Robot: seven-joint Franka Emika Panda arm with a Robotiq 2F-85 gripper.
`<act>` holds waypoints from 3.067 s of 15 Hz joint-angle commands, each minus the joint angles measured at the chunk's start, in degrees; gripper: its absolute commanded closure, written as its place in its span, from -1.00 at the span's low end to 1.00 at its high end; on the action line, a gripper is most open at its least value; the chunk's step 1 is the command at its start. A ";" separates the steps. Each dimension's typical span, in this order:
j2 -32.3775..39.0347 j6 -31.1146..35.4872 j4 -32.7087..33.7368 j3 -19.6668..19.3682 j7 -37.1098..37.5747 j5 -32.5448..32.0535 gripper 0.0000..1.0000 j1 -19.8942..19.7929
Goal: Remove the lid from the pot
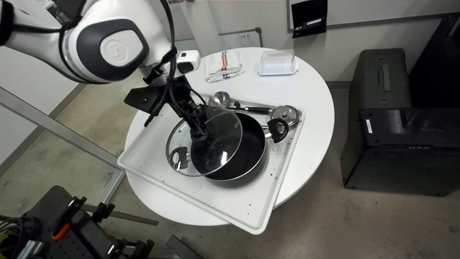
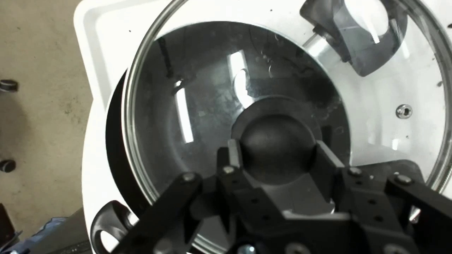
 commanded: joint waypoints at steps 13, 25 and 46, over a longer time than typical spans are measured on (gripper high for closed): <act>-11.24 14.87 -19.85 -2.69 12.95 -25.03 0.50 19.12; -11.05 18.71 -25.29 -2.24 22.75 -34.71 0.50 27.98; -8.43 21.42 -25.93 -1.94 21.58 -33.04 0.00 28.07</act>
